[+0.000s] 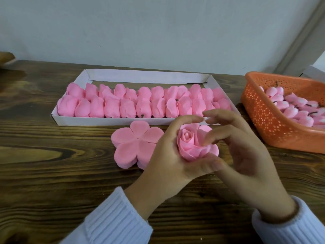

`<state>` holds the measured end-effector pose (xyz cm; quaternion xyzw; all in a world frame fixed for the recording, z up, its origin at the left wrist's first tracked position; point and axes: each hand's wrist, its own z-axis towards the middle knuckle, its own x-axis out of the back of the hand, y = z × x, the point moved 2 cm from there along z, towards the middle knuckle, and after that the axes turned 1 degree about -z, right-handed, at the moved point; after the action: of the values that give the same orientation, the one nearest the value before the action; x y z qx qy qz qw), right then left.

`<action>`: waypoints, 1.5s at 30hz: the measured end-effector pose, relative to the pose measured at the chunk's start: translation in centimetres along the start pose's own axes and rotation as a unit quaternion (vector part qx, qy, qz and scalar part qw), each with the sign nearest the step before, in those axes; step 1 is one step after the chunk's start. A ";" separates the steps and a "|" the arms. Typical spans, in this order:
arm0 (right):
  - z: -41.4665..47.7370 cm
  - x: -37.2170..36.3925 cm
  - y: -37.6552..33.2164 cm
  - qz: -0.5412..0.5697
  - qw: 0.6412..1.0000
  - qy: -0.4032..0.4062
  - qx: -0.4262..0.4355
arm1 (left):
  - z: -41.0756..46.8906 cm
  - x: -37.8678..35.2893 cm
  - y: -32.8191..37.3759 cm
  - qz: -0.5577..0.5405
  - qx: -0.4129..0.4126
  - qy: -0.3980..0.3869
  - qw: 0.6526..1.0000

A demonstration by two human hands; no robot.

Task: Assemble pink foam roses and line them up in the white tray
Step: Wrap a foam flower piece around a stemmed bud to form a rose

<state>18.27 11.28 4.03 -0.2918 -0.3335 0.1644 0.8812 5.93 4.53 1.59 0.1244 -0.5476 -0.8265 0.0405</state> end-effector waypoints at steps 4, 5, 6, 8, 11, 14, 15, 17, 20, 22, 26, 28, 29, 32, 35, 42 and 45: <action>0.0 0.0 -0.2 -0.070 0.997 -0.016 0.012 | 0.0 0.2 -0.1 0.026 -0.002 0.018 0.999; 0.0 -0.1 -0.2 -0.084 0.996 -0.012 0.014 | 0.0 0.3 -0.1 0.033 -0.004 0.019 0.999; 0.0 -0.1 -0.3 -0.093 0.996 -0.006 0.014 | 0.0 0.3 -0.1 0.040 -0.005 0.021 0.999; 0.1 -0.1 -0.3 -0.097 0.995 0.009 0.016 | 0.0 0.3 -0.1 0.053 -0.006 0.029 0.998; 0.0 -0.1 -0.4 -0.079 0.997 0.011 0.013 | 0.0 0.4 0.0 0.066 -0.020 0.048 0.996; 0.0 -0.2 -0.3 -0.072 0.997 0.005 0.013 | 0.0 0.4 0.3 0.051 -0.033 0.056 0.997; 0.0 -0.1 -0.2 -0.074 0.997 0.003 0.013 | 0.0 0.4 0.3 0.043 -0.033 0.055 0.997; -0.1 -0.1 0.0 -0.077 0.997 -0.007 0.011 | 0.1 0.5 0.3 0.030 -0.035 0.057 0.997; 0.0 0.0 0.3 -0.044 0.999 -0.015 0.006 | 0.1 0.5 0.5 0.016 -0.037 0.055 0.998; 0.0 0.1 0.4 0.002 1.000 -0.022 0.005 | 0.1 0.5 0.5 0.007 -0.027 0.047 0.999; -0.3 0.1 0.6 0.079 0.997 -0.016 -0.013 | -0.1 0.3 0.3 -0.012 -0.001 0.030 0.999; -0.3 0.1 0.5 0.115 0.993 -0.012 -0.029 | -0.1 0.2 0.4 -0.006 0.007 0.021 1.000; -0.3 0.1 0.4 0.129 0.991 -0.014 -0.034 | -0.1 0.2 0.4 -0.009 0.012 0.016 1.000; -0.4 0.2 0.5 0.162 0.985 -0.038 -0.055 | 0.0 0.2 0.4 -0.012 0.026 0.016 0.999; -0.4 0.3 0.9 0.155 0.984 -0.054 -0.073 | 0.1 0.3 0.3 0.004 0.025 0.041 0.999; -0.4 0.1 1.1 0.152 0.987 -0.030 -0.047 | 0.1 -0.1 0.6 -0.033 0.038 -0.008 0.999; -0.4 0.0 1.0 0.160 0.986 -0.007 -0.049 | 0.0 -0.2 0.6 -0.035 0.040 -0.029 0.998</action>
<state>18.48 11.91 3.13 -0.3826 -0.2968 0.2887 0.8260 6.07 4.37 2.20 0.1212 -0.5763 -0.8082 -0.0092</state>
